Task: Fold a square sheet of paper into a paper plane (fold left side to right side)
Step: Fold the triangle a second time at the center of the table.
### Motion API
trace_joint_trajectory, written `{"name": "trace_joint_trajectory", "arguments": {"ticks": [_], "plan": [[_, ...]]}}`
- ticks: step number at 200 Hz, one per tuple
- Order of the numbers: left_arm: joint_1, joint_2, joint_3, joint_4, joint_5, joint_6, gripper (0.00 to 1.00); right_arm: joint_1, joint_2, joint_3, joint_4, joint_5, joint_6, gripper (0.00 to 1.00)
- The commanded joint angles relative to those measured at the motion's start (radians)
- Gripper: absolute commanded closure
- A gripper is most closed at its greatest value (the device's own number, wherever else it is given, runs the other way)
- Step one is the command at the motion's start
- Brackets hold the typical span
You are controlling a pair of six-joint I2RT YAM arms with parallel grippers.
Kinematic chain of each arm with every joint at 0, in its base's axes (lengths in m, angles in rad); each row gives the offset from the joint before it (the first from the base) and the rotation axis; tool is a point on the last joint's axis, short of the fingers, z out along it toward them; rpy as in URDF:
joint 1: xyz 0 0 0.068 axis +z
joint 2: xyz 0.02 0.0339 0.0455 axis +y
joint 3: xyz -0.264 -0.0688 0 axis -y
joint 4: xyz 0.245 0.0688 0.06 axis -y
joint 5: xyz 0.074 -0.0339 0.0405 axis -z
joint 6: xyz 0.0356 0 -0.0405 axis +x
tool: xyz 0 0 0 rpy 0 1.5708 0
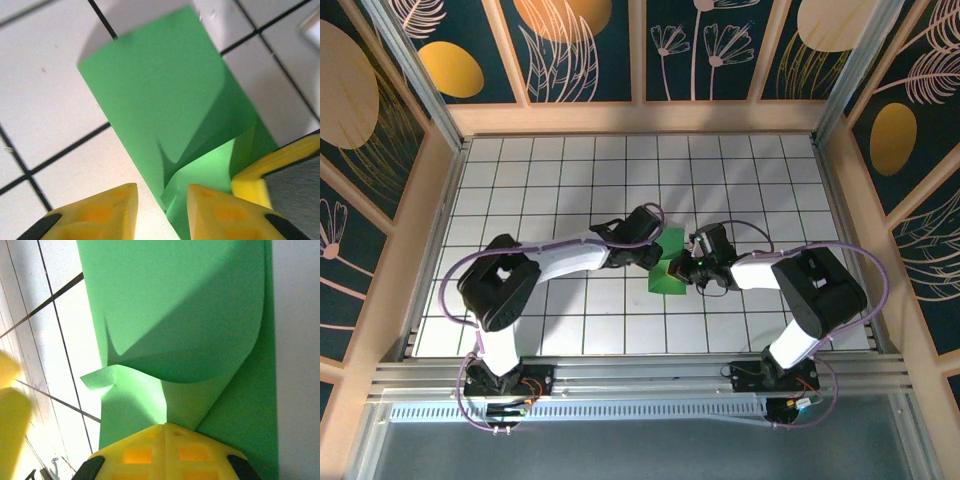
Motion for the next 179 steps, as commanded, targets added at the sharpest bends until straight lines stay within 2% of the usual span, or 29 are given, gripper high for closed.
{"name": "trace_joint_trajectory", "arguments": {"ticks": [1, 40, 74, 102, 144, 179], "plan": [[0.007, -0.076, -0.007, -0.046, 0.032, -0.051, 0.71, 0.011, 0.025, -0.007, -0.076, 0.055, -0.023, 1.0], [0.007, -0.16, -0.125, -0.021, 0.233, -0.194, 0.86, 0.011, 0.027, -0.006, -0.074, 0.053, -0.025, 1.0], [0.007, -0.144, -0.189, 0.059, 0.404, -0.339, 0.95, 0.011, 0.03, -0.005, -0.078, 0.054, -0.027, 1.0], [0.007, -0.118, -0.221, 0.099, 0.424, -0.38, 0.99, 0.028, 0.034, -0.004, -0.084, 0.058, -0.027, 1.0], [0.007, -0.034, -0.2, 0.137, 0.479, -0.393, 1.0, 0.033, 0.038, 0.005, -0.097, 0.062, -0.03, 1.0], [0.007, -0.006, -0.199, 0.132, 0.458, -0.384, 1.0, 0.034, 0.043, 0.011, -0.103, 0.062, -0.033, 1.0]]}}
